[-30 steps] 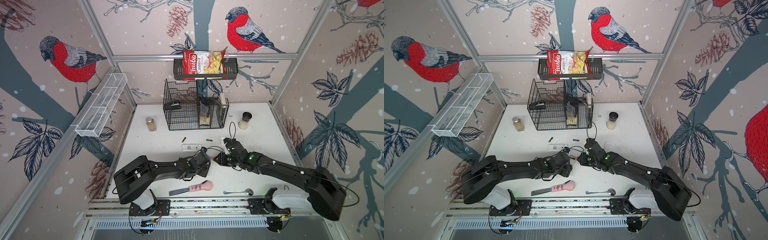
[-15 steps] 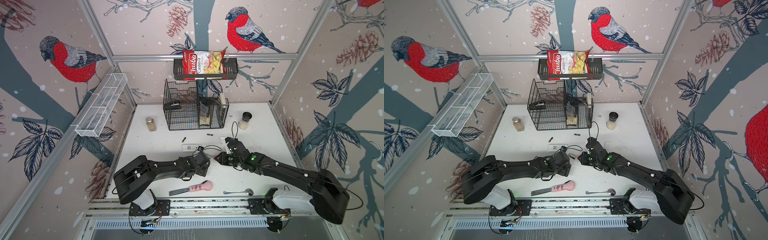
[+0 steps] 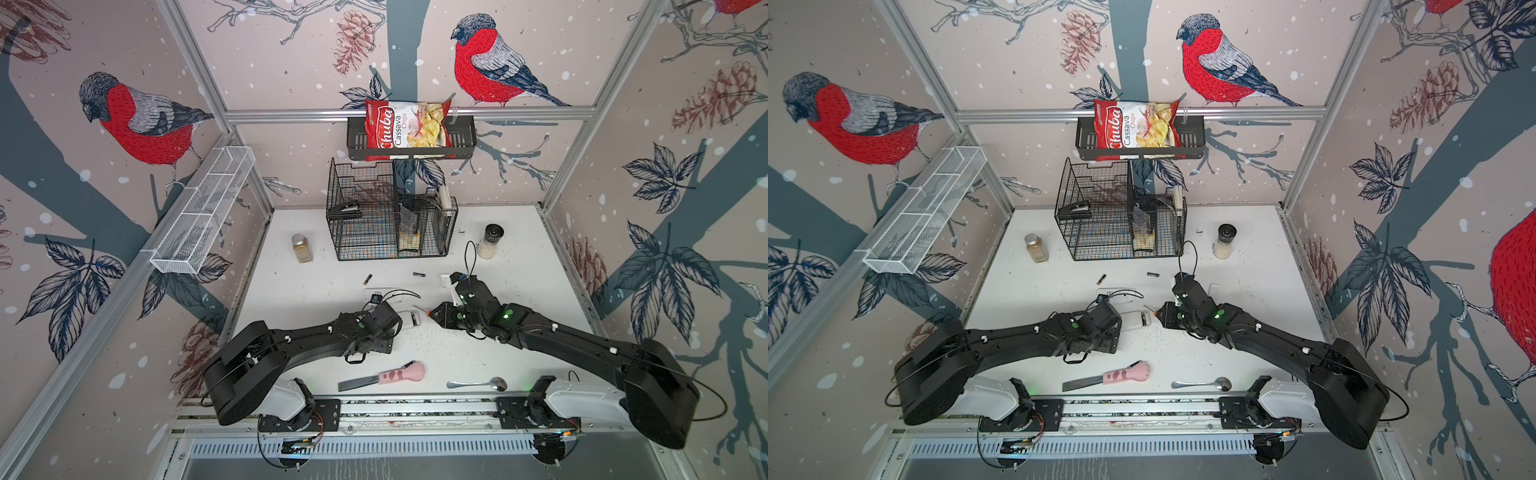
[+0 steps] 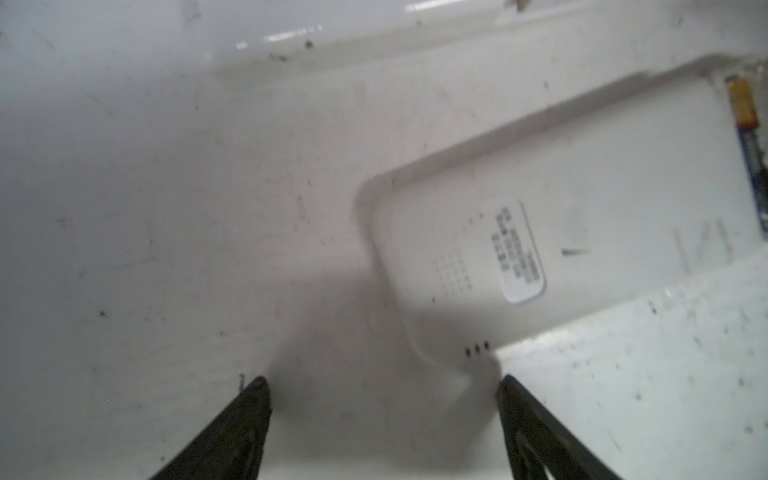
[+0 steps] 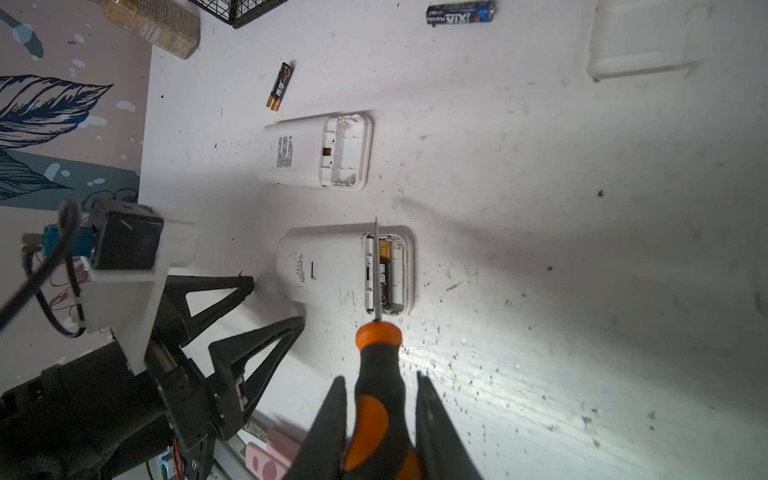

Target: Unload the batteries from the remote control

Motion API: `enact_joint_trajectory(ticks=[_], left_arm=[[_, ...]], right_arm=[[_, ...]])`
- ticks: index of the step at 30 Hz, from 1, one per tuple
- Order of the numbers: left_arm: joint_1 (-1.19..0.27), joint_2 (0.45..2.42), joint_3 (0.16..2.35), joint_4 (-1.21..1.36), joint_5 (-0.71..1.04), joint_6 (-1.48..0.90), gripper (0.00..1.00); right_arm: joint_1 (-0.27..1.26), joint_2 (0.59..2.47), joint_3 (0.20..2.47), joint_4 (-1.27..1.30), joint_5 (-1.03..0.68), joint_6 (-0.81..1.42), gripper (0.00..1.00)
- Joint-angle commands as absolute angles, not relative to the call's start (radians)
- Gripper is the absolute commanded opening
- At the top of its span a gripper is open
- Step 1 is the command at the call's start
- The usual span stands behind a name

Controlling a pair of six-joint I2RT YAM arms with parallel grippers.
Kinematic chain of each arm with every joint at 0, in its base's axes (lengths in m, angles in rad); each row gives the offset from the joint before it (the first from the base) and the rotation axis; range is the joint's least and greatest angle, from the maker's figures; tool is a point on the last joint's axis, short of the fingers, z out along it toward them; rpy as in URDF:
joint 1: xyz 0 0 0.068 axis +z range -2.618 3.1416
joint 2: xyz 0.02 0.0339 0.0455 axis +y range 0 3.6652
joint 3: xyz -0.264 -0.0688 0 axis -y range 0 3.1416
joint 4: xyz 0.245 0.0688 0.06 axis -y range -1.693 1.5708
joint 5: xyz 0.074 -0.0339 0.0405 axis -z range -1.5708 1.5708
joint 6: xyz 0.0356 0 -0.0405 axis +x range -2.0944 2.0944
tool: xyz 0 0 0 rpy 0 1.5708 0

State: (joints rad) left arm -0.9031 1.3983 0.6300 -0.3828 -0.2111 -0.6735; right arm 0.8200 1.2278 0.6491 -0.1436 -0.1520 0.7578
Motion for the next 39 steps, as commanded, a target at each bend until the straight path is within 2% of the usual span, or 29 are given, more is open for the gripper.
enact_joint_trajectory(ticks=[1, 12, 35, 39], left_arm=[[-0.9, 1.348, 0.63, -0.413, -0.171, -0.699, 0.83], [-0.84, 1.233, 0.64, -0.303, -0.111, -0.778, 0.72], [-0.792, 1.303, 0.588, -0.169, -0.064, -0.858, 0.7], [-0.787, 1.327, 0.593, -0.16, -0.064, -0.85, 0.65]], right_arm=[[0.822, 1.202, 0.651, -0.144, -0.168, 0.744, 0.0], [0.819, 1.159, 0.644, -0.262, -0.186, 0.669, 0.0], [0.807, 1.231, 0.628, -0.211, -0.303, 0.6, 0.0], [0.807, 1.224, 0.615, -0.194, -0.319, 0.608, 0.0]])
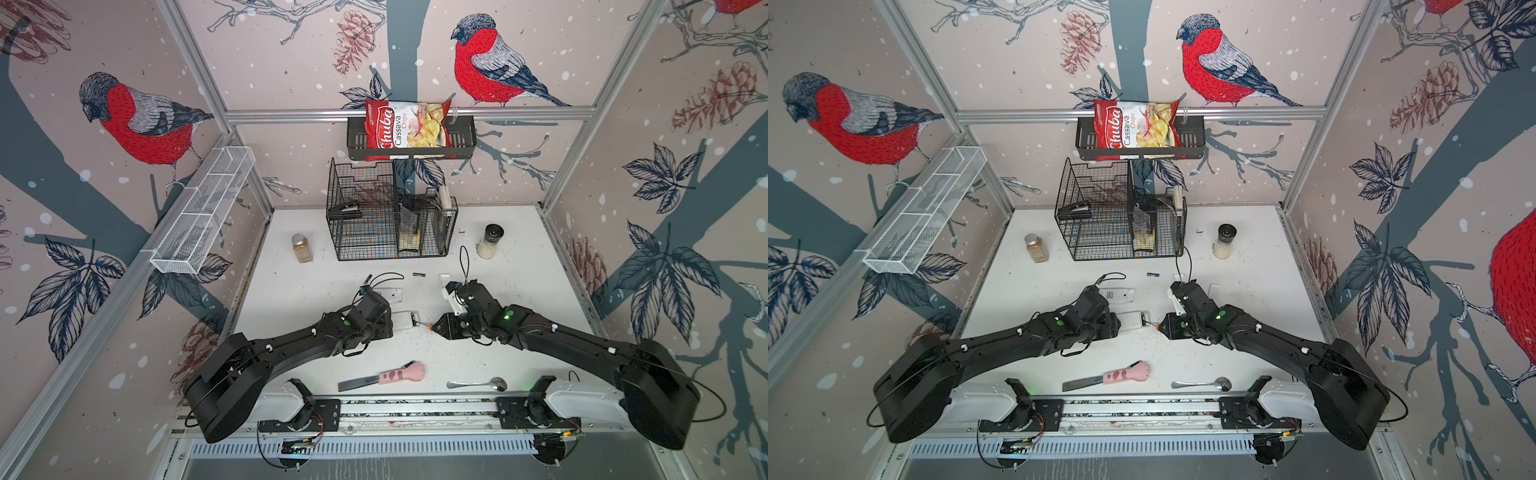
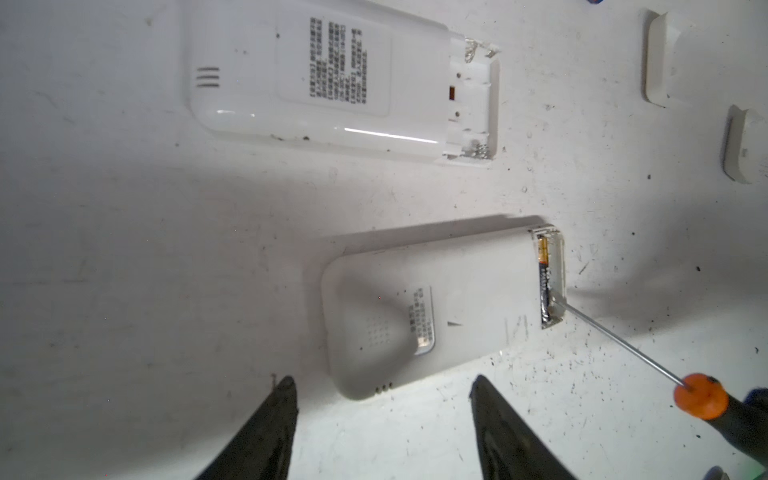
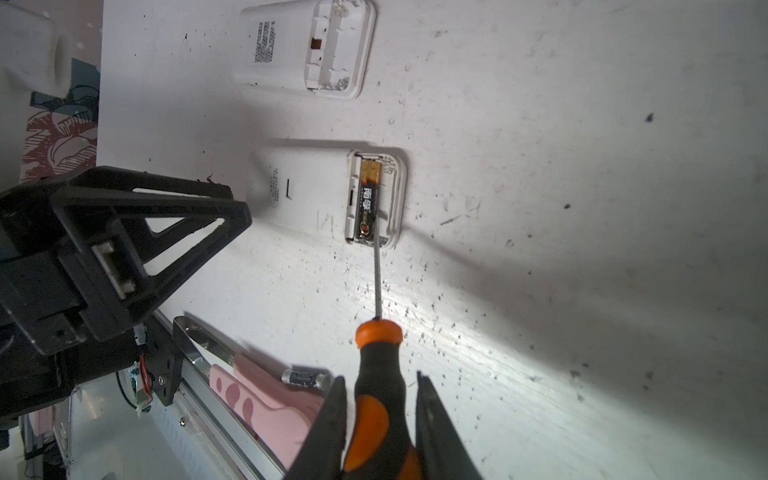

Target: Unload the batteries from the remote control

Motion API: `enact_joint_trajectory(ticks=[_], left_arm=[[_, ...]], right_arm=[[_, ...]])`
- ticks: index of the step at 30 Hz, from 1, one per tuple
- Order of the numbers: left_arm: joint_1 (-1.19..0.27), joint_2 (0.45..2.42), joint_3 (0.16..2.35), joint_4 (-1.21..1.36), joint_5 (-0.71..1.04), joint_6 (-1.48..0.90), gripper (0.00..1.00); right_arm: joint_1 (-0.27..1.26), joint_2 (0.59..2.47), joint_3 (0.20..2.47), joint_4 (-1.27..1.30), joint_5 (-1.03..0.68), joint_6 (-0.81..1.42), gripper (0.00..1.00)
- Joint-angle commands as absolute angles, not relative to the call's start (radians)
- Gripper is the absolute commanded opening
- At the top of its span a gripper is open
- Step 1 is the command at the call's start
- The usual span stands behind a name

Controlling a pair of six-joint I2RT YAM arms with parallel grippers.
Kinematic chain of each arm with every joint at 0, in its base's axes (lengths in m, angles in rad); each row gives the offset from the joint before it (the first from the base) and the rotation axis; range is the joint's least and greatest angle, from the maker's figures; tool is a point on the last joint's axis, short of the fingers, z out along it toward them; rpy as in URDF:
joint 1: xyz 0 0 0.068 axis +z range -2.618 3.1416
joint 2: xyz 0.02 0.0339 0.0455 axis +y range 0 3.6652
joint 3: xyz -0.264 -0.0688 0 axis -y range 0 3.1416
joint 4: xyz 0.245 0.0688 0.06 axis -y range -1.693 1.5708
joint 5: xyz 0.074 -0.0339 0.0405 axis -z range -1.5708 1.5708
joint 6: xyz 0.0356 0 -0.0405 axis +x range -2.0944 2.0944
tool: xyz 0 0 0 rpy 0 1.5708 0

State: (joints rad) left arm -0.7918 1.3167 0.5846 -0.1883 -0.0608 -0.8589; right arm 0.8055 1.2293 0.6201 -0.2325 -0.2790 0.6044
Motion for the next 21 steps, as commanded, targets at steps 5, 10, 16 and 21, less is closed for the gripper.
enact_joint_trajectory(ticks=[5, 10, 16, 21], left_arm=[[-0.779, 1.354, 0.6, -0.155, -0.068, -0.838, 0.63], [-0.776, 1.376, 0.609, -0.148, -0.077, -0.829, 0.61], [-0.774, 1.376, 0.638, -0.183, -0.112, -0.805, 0.61], [-0.767, 1.392, 0.655, -0.192, -0.136, -0.769, 0.56]], right_arm=[[0.809, 1.216, 0.603, -0.18, -0.342, 0.616, 0.0], [0.808, 1.212, 0.593, -0.176, -0.336, 0.616, 0.0], [0.807, 1.211, 0.577, -0.158, -0.332, 0.62, 0.0], [0.801, 1.216, 0.571, -0.149, -0.334, 0.615, 0.0]])
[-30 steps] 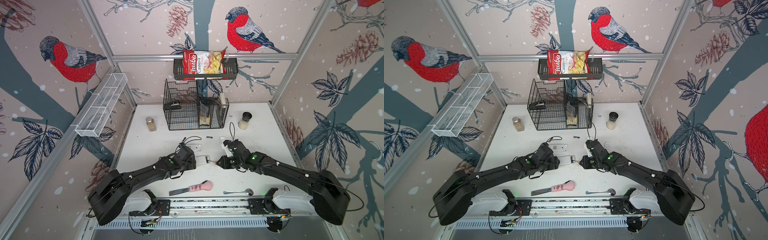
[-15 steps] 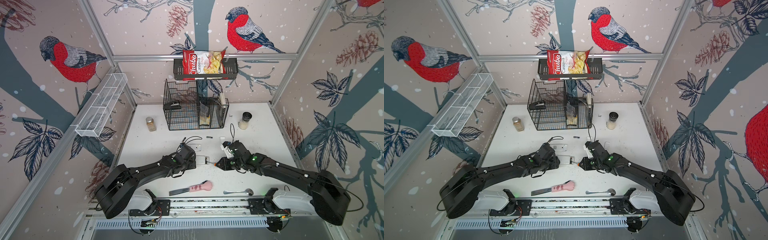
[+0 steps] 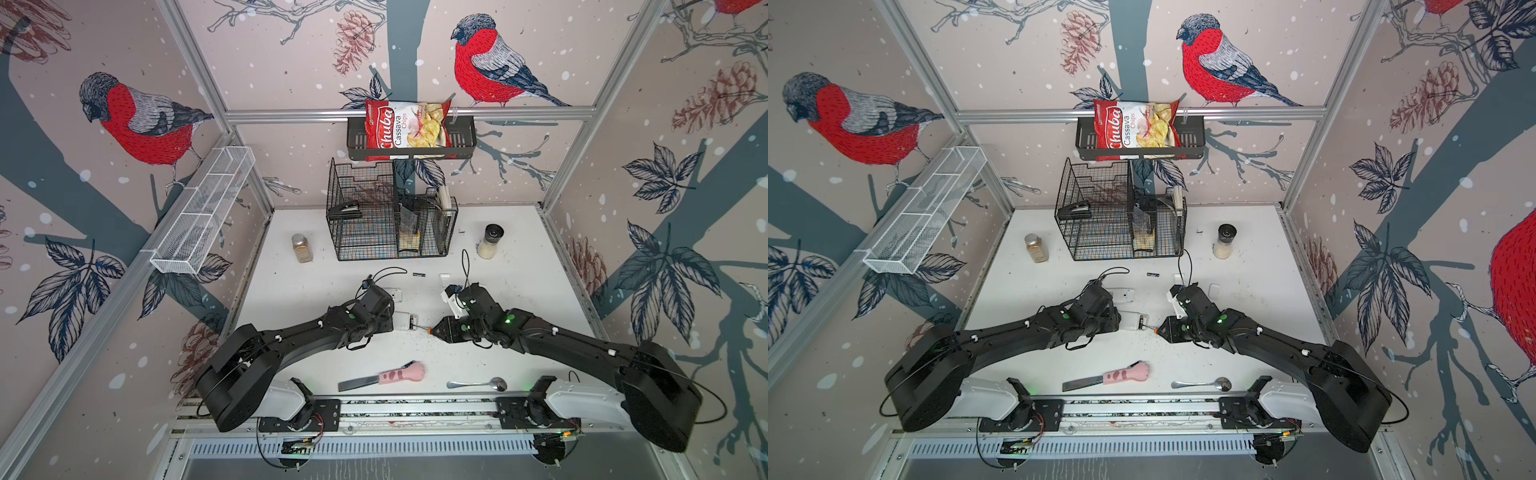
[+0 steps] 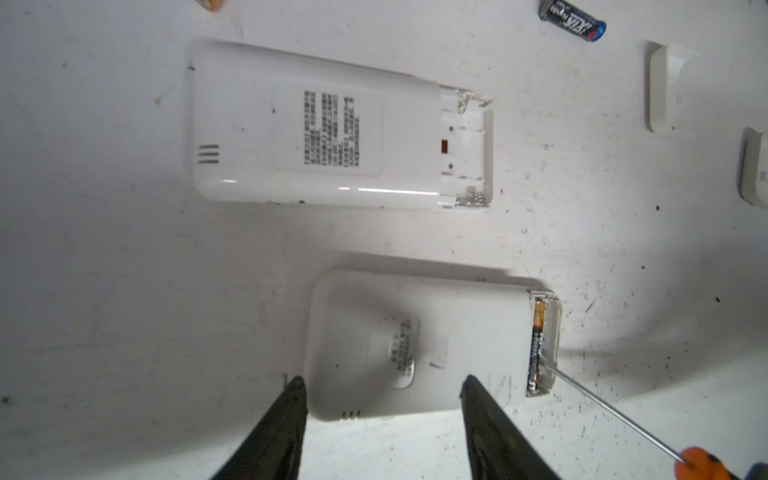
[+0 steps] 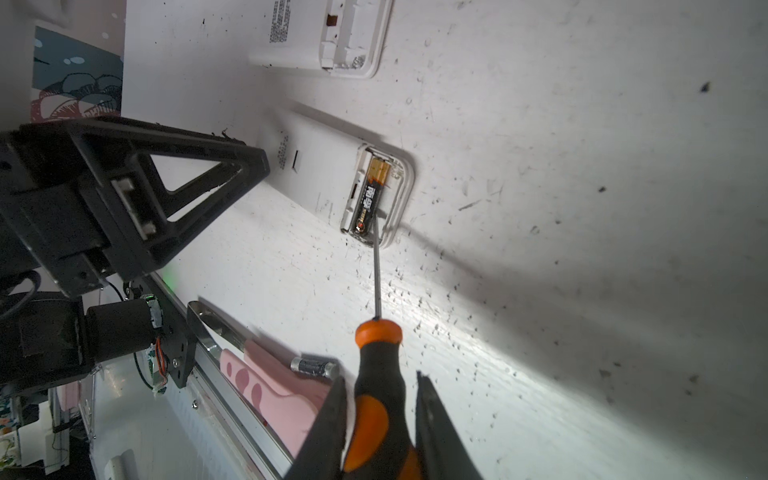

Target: Unload the batteries from the remote control

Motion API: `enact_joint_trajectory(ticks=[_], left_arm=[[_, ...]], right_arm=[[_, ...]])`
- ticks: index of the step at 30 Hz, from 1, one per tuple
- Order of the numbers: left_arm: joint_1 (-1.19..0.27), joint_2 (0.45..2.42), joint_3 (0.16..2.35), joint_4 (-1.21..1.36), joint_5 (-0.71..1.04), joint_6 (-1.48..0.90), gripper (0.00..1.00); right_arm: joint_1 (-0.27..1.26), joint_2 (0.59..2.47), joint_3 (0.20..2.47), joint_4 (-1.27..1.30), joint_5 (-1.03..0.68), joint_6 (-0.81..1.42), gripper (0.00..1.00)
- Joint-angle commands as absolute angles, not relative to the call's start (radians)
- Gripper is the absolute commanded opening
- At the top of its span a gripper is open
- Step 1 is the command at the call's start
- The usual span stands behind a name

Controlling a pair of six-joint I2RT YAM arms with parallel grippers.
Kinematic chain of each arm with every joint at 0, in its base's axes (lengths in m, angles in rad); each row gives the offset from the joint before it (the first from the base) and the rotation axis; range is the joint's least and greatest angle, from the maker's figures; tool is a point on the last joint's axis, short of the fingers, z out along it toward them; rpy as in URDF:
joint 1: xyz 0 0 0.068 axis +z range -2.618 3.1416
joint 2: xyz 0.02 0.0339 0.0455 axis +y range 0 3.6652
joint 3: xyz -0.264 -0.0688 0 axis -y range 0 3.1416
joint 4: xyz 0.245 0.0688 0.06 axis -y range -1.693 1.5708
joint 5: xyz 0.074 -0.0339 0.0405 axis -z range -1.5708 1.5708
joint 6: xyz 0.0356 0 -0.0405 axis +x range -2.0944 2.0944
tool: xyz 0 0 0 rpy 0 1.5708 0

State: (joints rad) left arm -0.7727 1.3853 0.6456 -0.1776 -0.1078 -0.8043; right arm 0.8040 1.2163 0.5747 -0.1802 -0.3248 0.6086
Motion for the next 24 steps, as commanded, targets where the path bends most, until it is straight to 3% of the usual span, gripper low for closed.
enact_joint_trajectory(ticks=[1, 11, 24], left_arm=[[-0.767, 1.398, 0.659, -0.192, -0.135, -0.763, 0.53], [-0.767, 1.452, 0.678, -0.196, -0.136, -0.731, 0.26], [-0.765, 1.484, 0.669, -0.186, -0.146, -0.722, 0.23]], right_arm=[[0.799, 1.216, 0.569, -0.148, -0.336, 0.614, 0.0], [0.785, 1.207, 0.548, -0.122, -0.359, 0.607, 0.0], [0.782, 1.201, 0.54, -0.117, -0.371, 0.606, 0.0]])
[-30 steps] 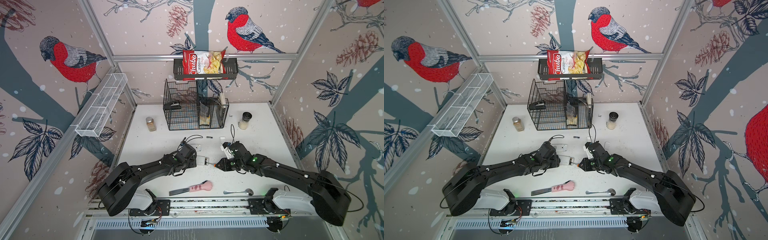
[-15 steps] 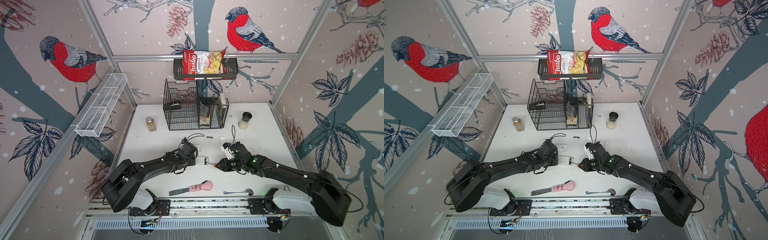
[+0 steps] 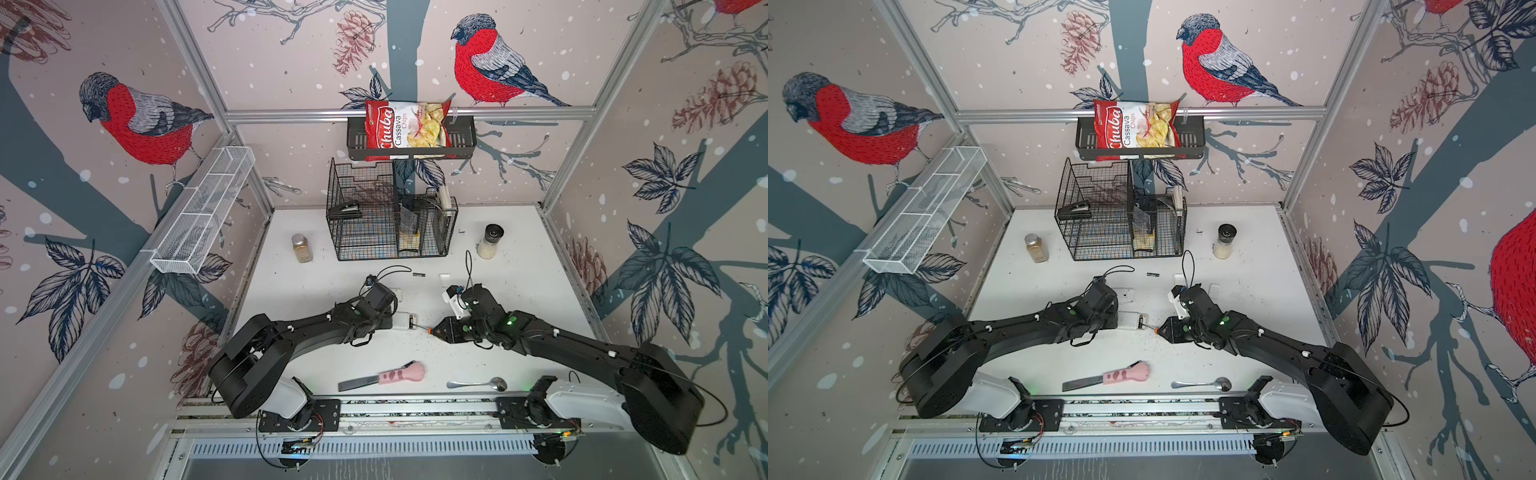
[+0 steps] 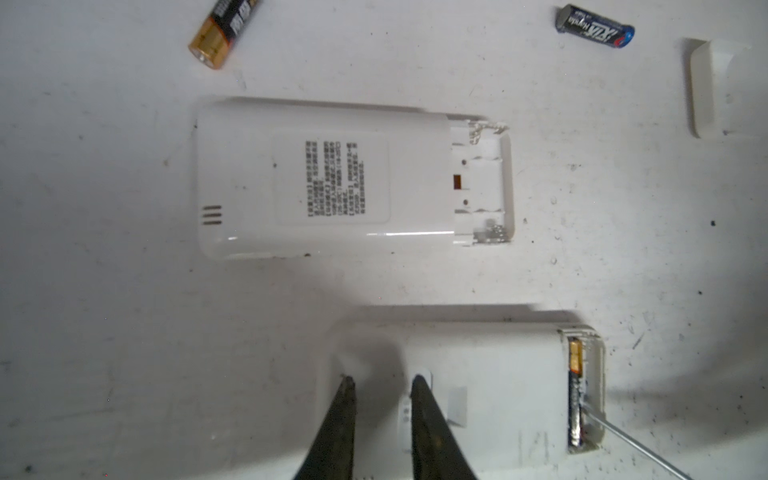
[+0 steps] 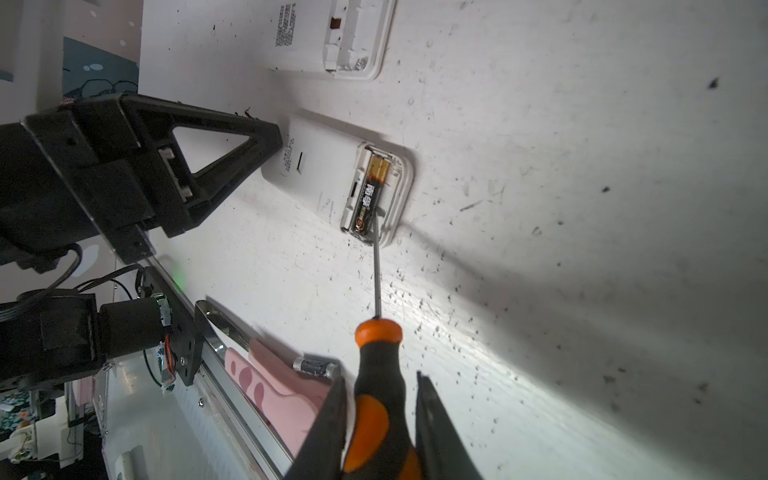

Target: Unload the batteries from the remote control

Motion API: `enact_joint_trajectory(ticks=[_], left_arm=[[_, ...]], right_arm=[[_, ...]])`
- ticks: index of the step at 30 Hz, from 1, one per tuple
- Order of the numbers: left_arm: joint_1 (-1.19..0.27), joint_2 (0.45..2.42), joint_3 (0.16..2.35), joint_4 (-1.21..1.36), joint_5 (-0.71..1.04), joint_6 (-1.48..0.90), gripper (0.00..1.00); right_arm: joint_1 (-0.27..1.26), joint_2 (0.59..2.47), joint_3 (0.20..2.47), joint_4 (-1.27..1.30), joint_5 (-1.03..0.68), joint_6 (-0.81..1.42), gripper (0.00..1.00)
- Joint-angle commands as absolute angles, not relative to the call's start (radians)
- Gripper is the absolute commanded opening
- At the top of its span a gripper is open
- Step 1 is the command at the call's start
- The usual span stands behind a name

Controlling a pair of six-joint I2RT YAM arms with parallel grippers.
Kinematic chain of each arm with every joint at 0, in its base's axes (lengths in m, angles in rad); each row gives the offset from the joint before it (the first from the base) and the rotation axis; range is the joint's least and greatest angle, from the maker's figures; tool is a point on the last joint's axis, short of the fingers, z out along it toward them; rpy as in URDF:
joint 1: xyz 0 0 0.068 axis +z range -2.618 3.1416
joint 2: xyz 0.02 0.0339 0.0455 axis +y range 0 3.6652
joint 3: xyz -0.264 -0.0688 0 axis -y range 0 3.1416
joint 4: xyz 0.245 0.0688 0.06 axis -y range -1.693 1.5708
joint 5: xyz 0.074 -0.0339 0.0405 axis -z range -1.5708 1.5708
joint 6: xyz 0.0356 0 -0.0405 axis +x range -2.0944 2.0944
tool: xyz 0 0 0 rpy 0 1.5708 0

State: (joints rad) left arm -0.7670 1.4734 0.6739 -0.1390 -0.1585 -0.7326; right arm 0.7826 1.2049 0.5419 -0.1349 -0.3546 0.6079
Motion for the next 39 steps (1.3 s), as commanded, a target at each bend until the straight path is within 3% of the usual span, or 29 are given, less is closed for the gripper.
enact_joint_trajectory(ticks=[1, 21, 23, 30, 34, 39], left_arm=[[-0.765, 1.485, 0.667, -0.185, -0.148, -0.722, 0.23], [-0.766, 1.537, 0.664, -0.179, -0.172, -0.721, 0.19], [-0.767, 1.529, 0.67, -0.191, -0.171, -0.72, 0.23], [-0.765, 1.45, 0.694, -0.265, -0.201, -0.733, 0.52], [-0.766, 1.39, 0.691, -0.309, -0.211, -0.755, 0.61], [-0.767, 1.313, 0.66, -0.322, -0.161, -0.778, 0.64]], right_arm=[[0.782, 1.2, 0.539, -0.116, -0.371, 0.607, 0.0], [0.764, 1.184, 0.497, -0.069, -0.414, 0.593, 0.0], [0.762, 1.182, 0.5, -0.073, -0.415, 0.595, 0.0], [0.762, 1.173, 0.503, -0.086, -0.4, 0.601, 0.0], [0.768, 1.167, 0.5, -0.089, -0.394, 0.609, 0.0], [0.786, 1.168, 0.502, -0.085, -0.391, 0.624, 0.0]])
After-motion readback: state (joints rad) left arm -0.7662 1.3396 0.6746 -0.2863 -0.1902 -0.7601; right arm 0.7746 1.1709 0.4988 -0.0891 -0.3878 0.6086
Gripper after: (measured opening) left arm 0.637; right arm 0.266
